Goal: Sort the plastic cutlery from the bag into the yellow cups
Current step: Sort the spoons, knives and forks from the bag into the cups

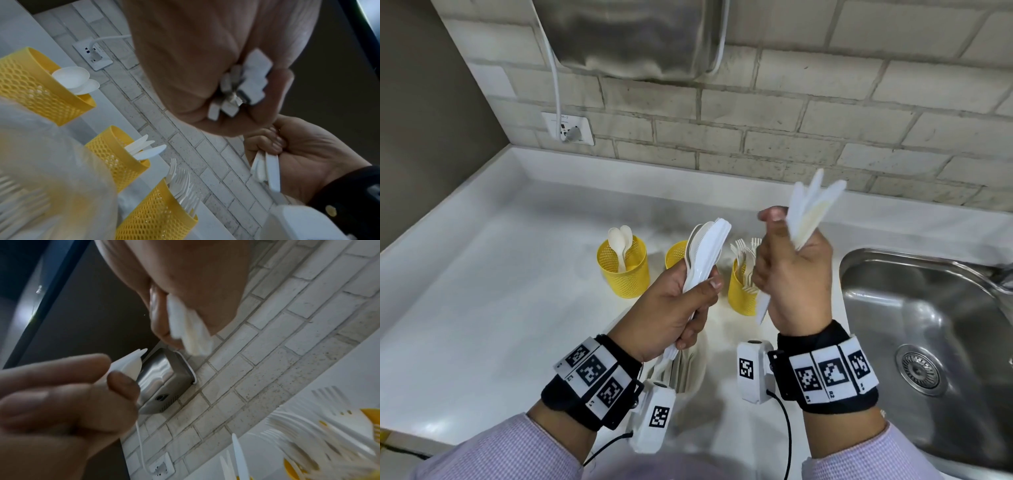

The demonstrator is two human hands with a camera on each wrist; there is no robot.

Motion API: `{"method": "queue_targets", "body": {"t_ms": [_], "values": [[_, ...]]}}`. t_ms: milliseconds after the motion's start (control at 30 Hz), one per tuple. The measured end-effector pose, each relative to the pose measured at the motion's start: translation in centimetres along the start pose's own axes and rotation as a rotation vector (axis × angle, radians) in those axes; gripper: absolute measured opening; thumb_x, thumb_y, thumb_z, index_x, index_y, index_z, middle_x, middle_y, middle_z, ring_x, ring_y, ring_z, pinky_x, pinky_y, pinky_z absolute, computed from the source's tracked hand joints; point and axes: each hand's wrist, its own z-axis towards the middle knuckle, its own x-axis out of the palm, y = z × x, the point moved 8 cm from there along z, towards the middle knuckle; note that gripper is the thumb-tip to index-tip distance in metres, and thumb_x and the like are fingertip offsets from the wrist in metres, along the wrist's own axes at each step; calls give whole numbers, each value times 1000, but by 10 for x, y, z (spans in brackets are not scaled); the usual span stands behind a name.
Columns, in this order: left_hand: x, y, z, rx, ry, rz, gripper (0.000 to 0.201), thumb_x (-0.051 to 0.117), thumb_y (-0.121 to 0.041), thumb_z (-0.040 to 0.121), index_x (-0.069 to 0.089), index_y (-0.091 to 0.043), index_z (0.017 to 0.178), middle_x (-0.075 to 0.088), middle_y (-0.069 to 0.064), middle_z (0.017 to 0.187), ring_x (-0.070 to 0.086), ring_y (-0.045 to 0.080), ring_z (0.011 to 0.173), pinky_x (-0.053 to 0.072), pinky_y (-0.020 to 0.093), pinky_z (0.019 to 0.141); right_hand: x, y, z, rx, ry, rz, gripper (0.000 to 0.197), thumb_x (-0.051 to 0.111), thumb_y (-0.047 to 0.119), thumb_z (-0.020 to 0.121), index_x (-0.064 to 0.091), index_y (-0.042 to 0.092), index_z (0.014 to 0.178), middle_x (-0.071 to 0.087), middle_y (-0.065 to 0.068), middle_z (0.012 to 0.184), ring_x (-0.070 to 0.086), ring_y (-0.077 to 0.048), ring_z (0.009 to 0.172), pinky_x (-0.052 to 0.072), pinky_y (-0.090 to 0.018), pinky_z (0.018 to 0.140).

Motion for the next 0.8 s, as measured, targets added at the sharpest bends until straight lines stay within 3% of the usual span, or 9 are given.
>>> {"method": "queue_targets", "body": {"t_ms": [100, 167, 267, 400, 500, 633, 733, 800], "values": [[1, 2, 1, -15, 5, -12, 10, 53, -16, 106, 48, -11, 99, 41, 3, 70, 30, 14, 39, 29, 18, 40, 11, -12, -4, 29, 128, -152, 17, 65, 32, 94, 72, 17, 93, 42, 16, 48, 36, -5, 41, 30, -21, 52], [1, 2, 1, -12, 14, -13, 10, 53, -17, 106, 48, -11, 99, 39, 5, 71, 30, 14, 39, 30, 18, 40, 14, -15, -6, 22, 161, -198, 12, 66, 24, 97, 74, 15, 96, 52, 19, 51, 47, 1, 45, 33, -20, 58], [1, 2, 2, -3, 19, -4, 13, 54, -19, 106, 48, -11, 98, 39, 7, 72, 30, 14, 38, 31, 19, 40, 11, -16, -6, 25, 154, -201, 9, 67, 14, 98, 73, 7, 98, 55, 19, 51, 50, 1, 44, 35, -19, 55], [2, 2, 2, 1, 24, -12, 19, 59, -28, 98, 49, -11, 98, 39, 10, 74, 32, 15, 38, 32, 19, 40, 10, -13, -6, 15, 117, -196, 6, 70, 19, 92, 73, 14, 90, 55, 18, 51, 49, -1, 45, 35, -22, 60], [2, 2, 2, 1, 17, 6, 18, 59, -26, 103, 50, -11, 99, 39, 12, 76, 32, 15, 40, 32, 20, 41, 6, -14, -4, 40, 52, -165, 9, 68, 25, 86, 72, 18, 85, 49, 15, 48, 40, -9, 42, 34, -24, 54], [4, 0, 1, 5, 25, 26, 10, 56, -24, 105, 54, -20, 96, 43, 9, 76, 32, 14, 41, 30, 21, 43, 2, -18, -3, 121, -1, -32, 13, 62, 11, 96, 66, 15, 85, 37, 6, 47, 29, -12, 38, 28, -21, 45], [5, -1, 1, 15, 33, 32, 12, 55, -24, 106, 55, -23, 93, 44, 8, 77, 32, 15, 41, 30, 22, 42, 4, -22, -4, 155, 58, -34, 15, 59, 8, 99, 61, 8, 85, 31, 3, 49, 26, -13, 39, 26, -21, 44], [5, -1, 1, 16, 36, 35, 13, 54, -23, 106, 54, -21, 94, 45, 9, 76, 32, 15, 41, 31, 22, 42, 8, -20, -5, 110, 124, -128, 23, 63, 13, 98, 59, 8, 76, 35, 6, 48, 30, -11, 40, 28, -22, 46]]}}
